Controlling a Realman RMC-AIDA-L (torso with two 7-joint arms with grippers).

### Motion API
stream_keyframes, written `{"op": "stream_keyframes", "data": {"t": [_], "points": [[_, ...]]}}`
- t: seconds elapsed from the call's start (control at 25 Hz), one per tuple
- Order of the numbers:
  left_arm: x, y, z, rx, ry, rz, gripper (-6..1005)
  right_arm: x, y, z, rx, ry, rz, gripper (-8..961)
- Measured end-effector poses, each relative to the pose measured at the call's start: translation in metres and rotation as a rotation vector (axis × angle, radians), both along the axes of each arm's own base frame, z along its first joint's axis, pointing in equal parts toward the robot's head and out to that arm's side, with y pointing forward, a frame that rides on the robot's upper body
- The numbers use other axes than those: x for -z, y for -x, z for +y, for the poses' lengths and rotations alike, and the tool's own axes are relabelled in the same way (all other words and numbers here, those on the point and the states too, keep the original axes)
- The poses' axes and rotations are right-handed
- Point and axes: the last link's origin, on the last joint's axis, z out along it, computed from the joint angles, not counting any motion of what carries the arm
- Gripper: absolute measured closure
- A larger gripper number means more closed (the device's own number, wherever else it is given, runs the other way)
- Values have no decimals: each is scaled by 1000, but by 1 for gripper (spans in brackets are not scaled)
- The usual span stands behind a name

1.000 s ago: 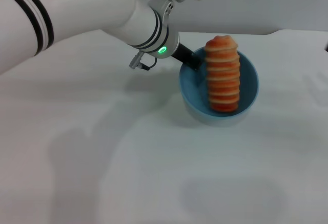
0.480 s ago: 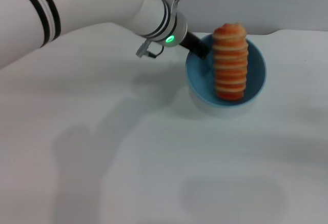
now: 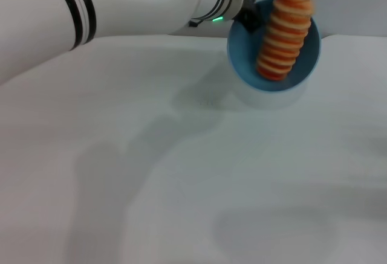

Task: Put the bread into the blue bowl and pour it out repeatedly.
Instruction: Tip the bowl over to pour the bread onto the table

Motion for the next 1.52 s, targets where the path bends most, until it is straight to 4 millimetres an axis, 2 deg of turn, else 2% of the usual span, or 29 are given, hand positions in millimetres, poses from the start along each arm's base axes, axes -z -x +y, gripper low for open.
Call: {"op": "stream_keyframes", "data": {"t": [0.16, 0.56, 0.84, 1.04, 1.2, 1.32, 1.52], "points": [[8, -11, -3, 179, -9, 109, 999, -8, -10, -7, 76, -112, 66, 507], [7, -21, -4, 269, -28, 138, 1000, -19, -17, -10, 136, -233, 133, 507], [15, -28, -14, 407, -18, 186, 999, -20, -17, -7, 142, -239, 139, 507], [10, -39, -12, 469, -46, 143, 1000, -20, -17, -6, 143, -239, 139, 506], [7, -43, -11, 487, -62, 111, 1000, -20, -17, -6, 144, -239, 139, 506], [8, -37, -12, 472, -61, 107, 1000, -20, -17, -5, 145, -238, 143, 506], [-2, -20, -6, 315, -96, -5, 1000, -9, -16, 3, 172, -187, 182, 506]]}}
